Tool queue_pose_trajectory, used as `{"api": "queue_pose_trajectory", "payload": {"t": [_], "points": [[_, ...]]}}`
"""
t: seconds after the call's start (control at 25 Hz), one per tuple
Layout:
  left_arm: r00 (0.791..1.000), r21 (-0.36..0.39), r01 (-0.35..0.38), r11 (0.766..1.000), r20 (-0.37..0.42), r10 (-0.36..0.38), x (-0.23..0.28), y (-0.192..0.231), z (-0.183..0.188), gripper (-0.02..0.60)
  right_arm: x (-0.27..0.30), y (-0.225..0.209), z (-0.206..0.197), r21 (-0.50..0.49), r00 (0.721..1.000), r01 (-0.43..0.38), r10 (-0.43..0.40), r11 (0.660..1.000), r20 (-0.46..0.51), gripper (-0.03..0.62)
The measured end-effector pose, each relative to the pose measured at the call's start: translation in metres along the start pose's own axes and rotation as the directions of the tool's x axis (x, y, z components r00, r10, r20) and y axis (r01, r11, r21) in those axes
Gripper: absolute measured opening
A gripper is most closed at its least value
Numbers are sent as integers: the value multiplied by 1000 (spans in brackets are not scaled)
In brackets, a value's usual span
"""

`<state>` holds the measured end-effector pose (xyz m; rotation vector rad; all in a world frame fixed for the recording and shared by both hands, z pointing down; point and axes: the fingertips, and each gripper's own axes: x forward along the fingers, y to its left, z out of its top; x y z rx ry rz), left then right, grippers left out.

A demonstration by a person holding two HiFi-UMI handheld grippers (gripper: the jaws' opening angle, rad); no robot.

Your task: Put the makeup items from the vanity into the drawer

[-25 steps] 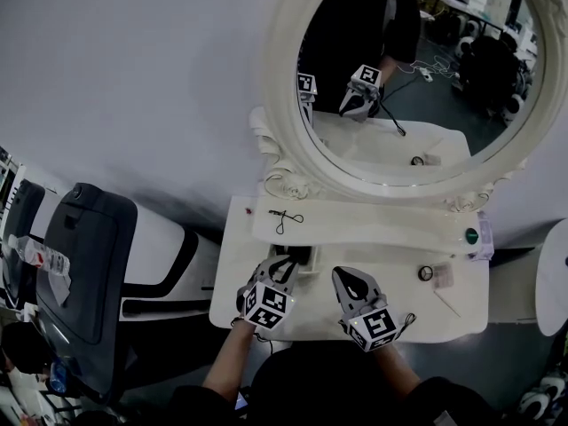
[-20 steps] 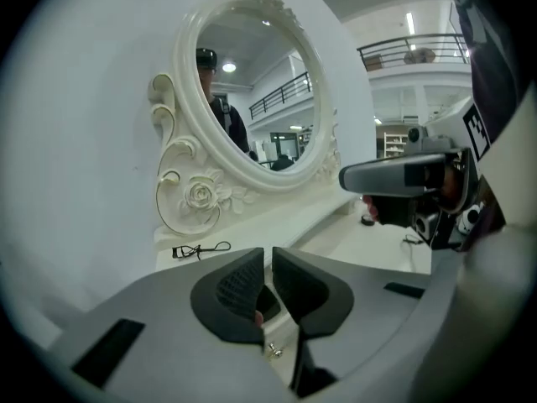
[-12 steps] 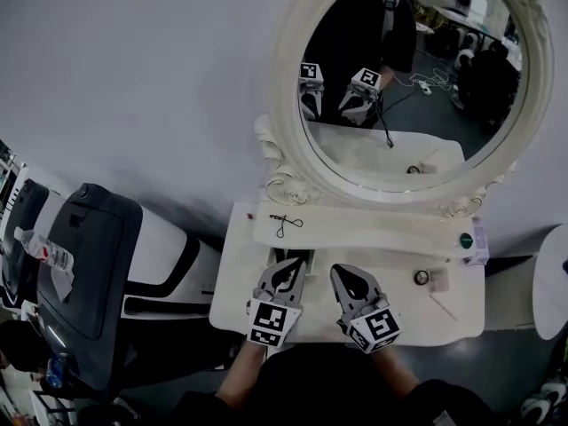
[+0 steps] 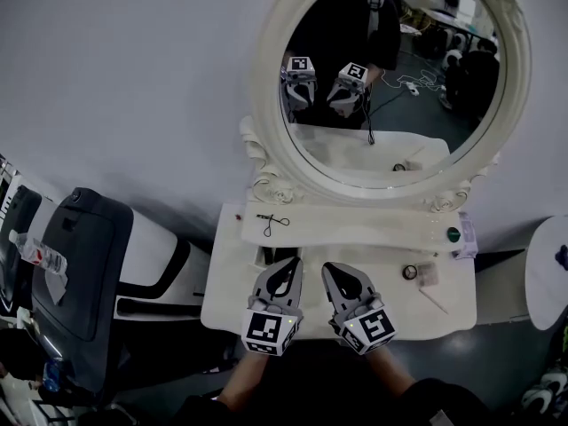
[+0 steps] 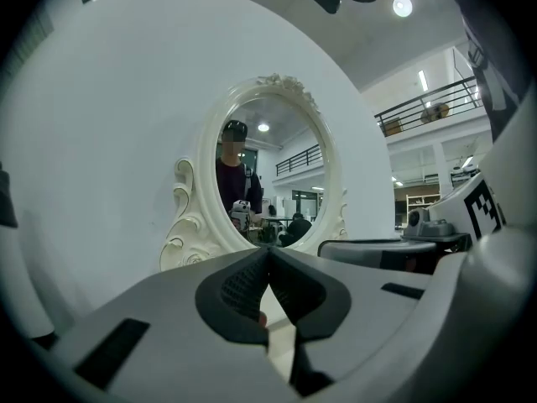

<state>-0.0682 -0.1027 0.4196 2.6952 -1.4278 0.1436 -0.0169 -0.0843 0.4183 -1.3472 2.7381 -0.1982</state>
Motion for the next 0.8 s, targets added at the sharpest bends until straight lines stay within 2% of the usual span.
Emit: {"api": "queue_pose_trajectory", "payload": {"t": [0.28,0.8], "points": [[999,-15,33,999,18,-33,3,-19,3,15,-14,-11,3,1,999,34,-34,999,8,23],[998,-18,51,999,27,-51,4,-34,3,15,-27,-20,1,16,998,68,-68,998,8,23]]}}
